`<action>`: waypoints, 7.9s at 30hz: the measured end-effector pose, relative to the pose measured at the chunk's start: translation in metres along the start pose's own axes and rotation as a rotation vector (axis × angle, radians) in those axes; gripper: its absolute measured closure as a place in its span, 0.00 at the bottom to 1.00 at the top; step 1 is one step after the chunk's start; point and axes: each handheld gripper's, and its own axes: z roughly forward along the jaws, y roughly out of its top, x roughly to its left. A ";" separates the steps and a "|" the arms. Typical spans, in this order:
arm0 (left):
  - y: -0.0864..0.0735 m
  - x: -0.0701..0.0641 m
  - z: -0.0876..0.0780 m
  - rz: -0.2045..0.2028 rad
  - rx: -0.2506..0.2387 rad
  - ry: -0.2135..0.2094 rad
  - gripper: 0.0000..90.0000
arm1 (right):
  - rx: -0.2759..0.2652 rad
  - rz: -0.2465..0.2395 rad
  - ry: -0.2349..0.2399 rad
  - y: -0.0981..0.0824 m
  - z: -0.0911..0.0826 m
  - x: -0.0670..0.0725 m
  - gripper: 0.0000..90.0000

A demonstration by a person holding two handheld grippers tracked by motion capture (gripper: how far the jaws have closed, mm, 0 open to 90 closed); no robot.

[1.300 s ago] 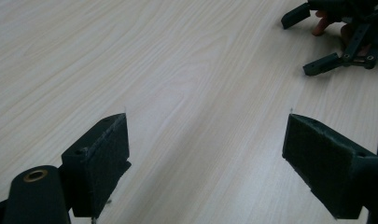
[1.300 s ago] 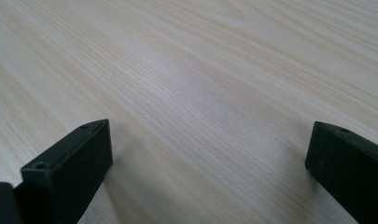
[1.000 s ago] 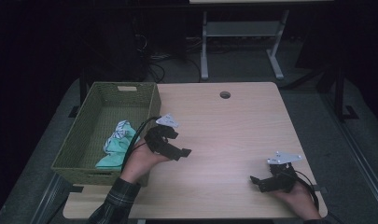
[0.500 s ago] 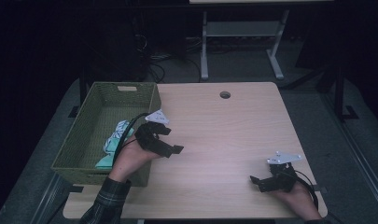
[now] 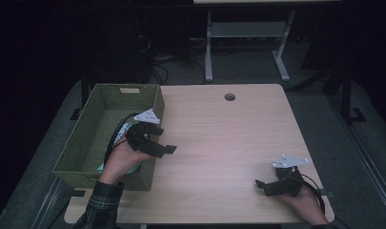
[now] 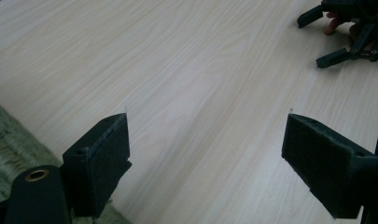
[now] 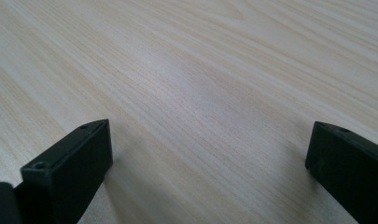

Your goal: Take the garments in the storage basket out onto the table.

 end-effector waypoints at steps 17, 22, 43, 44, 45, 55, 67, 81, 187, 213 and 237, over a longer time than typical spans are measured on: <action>-0.013 0.018 -0.018 -0.050 -0.002 0.051 0.16 | -0.001 0.003 0.000 0.000 0.000 0.000 0.00; -0.018 0.023 -0.025 -0.064 -0.003 0.069 0.16 | -0.001 0.003 0.000 0.000 0.000 0.000 0.00; -0.039 0.048 -0.045 -0.118 -0.005 0.144 0.17 | 0.000 0.003 0.000 0.000 0.000 0.000 0.00; -0.041 0.050 -0.047 -0.124 -0.006 0.150 0.19 | 0.000 0.004 0.000 0.000 0.000 0.000 0.00; -0.042 0.051 -0.047 -0.128 -0.006 0.151 0.19 | 0.000 0.004 0.000 0.000 0.000 0.000 0.00; -0.052 0.063 -0.050 -0.141 0.008 0.179 0.19 | -0.001 0.003 0.000 0.000 0.000 0.000 0.00; -0.065 0.076 -0.035 -0.151 0.064 0.176 0.19 | 0.000 0.003 0.000 0.000 0.000 0.000 0.00; -0.079 0.085 -0.016 -0.154 0.144 0.167 0.19 | 0.000 0.003 0.000 0.000 0.000 0.000 0.00; 0.059 0.022 -0.099 -0.034 -0.347 0.049 0.89 | 0.001 0.007 -0.001 0.000 0.000 0.001 0.00; 0.090 -0.025 -0.035 0.053 -0.333 -0.083 0.89 | 0.002 0.007 -0.002 0.000 0.000 0.001 0.00; 0.078 -0.049 0.047 0.075 -0.263 -0.159 0.89 | 0.000 0.005 -0.003 0.000 0.000 0.001 0.00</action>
